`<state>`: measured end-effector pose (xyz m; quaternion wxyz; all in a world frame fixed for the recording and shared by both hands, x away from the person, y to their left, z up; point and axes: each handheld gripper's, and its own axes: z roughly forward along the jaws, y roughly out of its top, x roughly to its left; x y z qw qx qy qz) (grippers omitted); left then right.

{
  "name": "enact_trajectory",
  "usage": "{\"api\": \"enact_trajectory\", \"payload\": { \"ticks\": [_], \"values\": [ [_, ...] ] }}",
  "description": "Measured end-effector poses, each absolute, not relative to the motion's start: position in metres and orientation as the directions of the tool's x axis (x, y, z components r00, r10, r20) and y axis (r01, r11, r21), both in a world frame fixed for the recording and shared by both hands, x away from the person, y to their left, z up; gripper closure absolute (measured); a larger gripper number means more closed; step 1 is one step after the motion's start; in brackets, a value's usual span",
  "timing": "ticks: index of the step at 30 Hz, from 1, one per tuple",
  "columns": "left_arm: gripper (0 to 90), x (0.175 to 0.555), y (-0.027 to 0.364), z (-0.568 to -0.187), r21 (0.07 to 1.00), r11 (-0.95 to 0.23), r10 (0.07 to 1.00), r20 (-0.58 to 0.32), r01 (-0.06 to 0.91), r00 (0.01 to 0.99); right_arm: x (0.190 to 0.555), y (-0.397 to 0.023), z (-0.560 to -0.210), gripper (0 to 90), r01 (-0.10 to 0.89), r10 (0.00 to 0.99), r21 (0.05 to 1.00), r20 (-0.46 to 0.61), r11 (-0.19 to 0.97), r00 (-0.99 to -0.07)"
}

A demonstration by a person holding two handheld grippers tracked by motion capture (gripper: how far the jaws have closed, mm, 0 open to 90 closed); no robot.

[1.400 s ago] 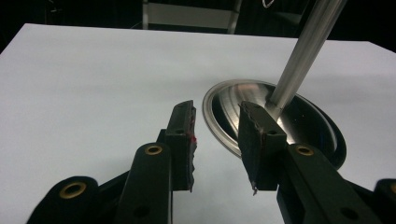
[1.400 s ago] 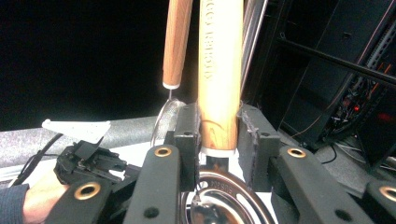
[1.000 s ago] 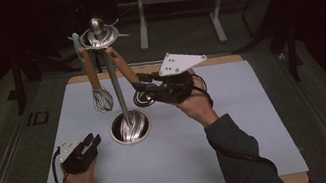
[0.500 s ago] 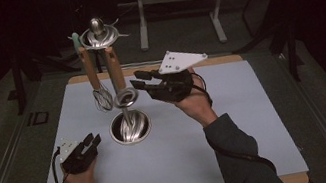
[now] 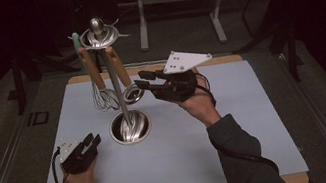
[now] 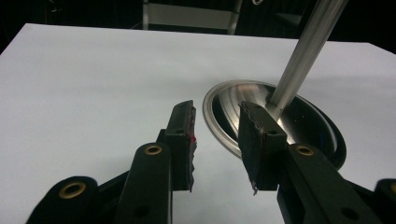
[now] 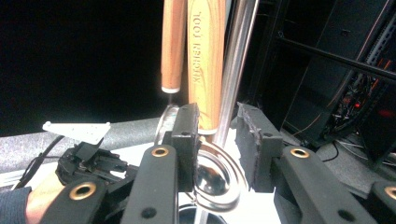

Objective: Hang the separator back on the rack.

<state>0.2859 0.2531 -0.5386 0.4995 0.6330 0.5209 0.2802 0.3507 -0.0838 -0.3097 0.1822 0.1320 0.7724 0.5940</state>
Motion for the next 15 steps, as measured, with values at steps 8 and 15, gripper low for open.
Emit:
{"api": "enact_trajectory", "payload": {
  "ticks": [8, 15],
  "values": [
    [67.0, 0.286, 0.2529, -0.5387, 0.924, 0.042, 0.939, -0.166, 0.379, 0.301, 0.3508, -0.0883, -0.311, 69.8, -0.005, 0.42, 0.964, -0.121, 0.266, -0.899],
    [67.0, 0.2861, 0.2529, -0.5389, 0.924, 0.042, 0.939, -0.166, 0.38, 0.302, 0.3531, -0.0912, -0.3163, 70.0, 0.012, 0.419, 0.963, -0.106, 0.27, -0.902]
  ]
}}
